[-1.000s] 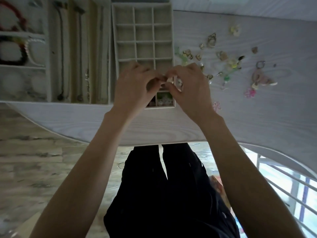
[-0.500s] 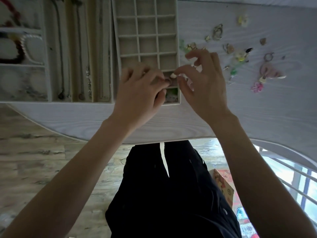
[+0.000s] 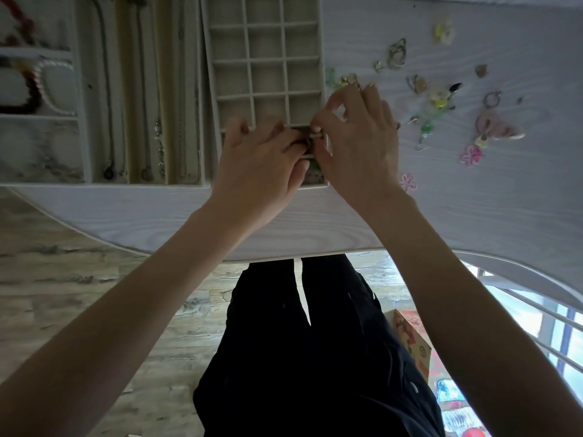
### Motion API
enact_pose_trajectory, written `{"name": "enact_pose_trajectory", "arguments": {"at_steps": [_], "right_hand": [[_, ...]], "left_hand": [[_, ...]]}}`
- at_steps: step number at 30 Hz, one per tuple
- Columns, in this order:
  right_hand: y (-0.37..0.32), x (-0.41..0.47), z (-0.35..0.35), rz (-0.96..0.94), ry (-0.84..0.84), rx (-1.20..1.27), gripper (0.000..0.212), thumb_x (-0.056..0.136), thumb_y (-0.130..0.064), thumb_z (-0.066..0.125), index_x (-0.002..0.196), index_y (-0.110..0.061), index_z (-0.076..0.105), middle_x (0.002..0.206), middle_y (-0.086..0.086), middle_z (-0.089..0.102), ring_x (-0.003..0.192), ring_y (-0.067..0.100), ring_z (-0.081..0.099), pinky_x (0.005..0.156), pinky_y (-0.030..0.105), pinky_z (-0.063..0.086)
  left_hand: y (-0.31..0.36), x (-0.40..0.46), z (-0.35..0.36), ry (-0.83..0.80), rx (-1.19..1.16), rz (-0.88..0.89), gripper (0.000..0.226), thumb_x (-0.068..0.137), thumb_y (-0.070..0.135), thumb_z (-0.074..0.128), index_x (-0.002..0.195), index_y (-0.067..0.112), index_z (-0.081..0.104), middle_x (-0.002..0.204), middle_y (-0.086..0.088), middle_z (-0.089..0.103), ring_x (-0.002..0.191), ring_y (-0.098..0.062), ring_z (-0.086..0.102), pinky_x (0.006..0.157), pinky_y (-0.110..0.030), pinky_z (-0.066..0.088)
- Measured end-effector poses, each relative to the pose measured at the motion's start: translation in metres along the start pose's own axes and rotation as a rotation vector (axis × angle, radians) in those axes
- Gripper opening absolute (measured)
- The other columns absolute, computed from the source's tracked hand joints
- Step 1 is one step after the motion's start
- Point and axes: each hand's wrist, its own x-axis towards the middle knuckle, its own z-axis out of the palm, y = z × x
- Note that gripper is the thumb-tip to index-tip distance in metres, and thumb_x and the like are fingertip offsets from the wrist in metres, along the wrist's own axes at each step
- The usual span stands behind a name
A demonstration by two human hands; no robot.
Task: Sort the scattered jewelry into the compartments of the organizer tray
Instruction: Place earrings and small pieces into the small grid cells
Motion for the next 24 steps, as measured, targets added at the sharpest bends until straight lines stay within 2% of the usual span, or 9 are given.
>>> {"name": "enact_pose_trajectory", "arguments": {"at_steps": [6, 11, 16, 21, 24], "right_hand": [[-0.001, 0.002, -0.001, 0.051, -0.055, 0.047, 0.005, 0.068, -0.009, 0.066, 0.073, -0.009, 0.067, 0.093, 0.013, 0.059, 0.087, 0.034, 0.054, 0.071, 0.036, 0.043], [-0.002, -0.001, -0.001, 0.067, -0.08, 0.084, 0.012, 0.071, -0.015, 0.061, 0.079, -0.008, 0.066, 0.093, 0.016, 0.056, 0.089, 0.033, 0.052, 0.076, 0.035, 0.042], [0.0, -0.012, 0.001, 0.074, -0.044, 0.084, 0.013, 0.082, -0.019, 0.06, 0.083, -0.011, 0.07, 0.094, 0.014, 0.057, 0.088, 0.032, 0.052, 0.076, 0.029, 0.036], [-0.006, -0.013, 0.001, 0.21, -0.039, 0.219, 0.007, 0.077, -0.012, 0.065, 0.081, -0.012, 0.071, 0.091, 0.013, 0.057, 0.086, 0.031, 0.051, 0.072, 0.026, 0.036], [-0.012, -0.008, -0.002, 0.23, -0.054, 0.124, 0.007, 0.073, -0.011, 0.067, 0.078, -0.011, 0.072, 0.09, 0.012, 0.057, 0.087, 0.031, 0.053, 0.074, 0.03, 0.038]], "left_hand": [[-0.008, 0.001, 0.002, 0.039, 0.006, 0.027, 0.027, 0.097, 0.029, 0.044, 0.098, 0.021, 0.07, 0.102, 0.012, 0.068, 0.107, -0.016, 0.057, 0.089, -0.04, 0.02], [-0.011, 0.001, 0.002, 0.059, -0.006, 0.037, 0.021, 0.094, 0.024, 0.047, 0.103, 0.015, 0.064, 0.098, 0.002, 0.068, 0.106, -0.021, 0.056, 0.091, -0.042, 0.021], [-0.007, -0.005, 0.003, 0.04, 0.042, 0.036, 0.026, 0.096, 0.025, 0.043, 0.109, 0.016, 0.063, 0.114, 0.004, 0.064, 0.111, -0.022, 0.052, 0.09, -0.04, 0.023], [-0.002, -0.009, 0.004, 0.007, 0.109, -0.051, 0.028, 0.094, 0.026, 0.044, 0.111, 0.02, 0.065, 0.124, 0.001, 0.058, 0.114, -0.023, 0.038, 0.09, -0.04, 0.021], [-0.003, -0.007, 0.003, -0.024, 0.079, -0.051, 0.027, 0.093, 0.026, 0.045, 0.111, 0.023, 0.066, 0.128, 0.0, 0.056, 0.116, -0.026, 0.042, 0.09, -0.042, 0.022]]}}
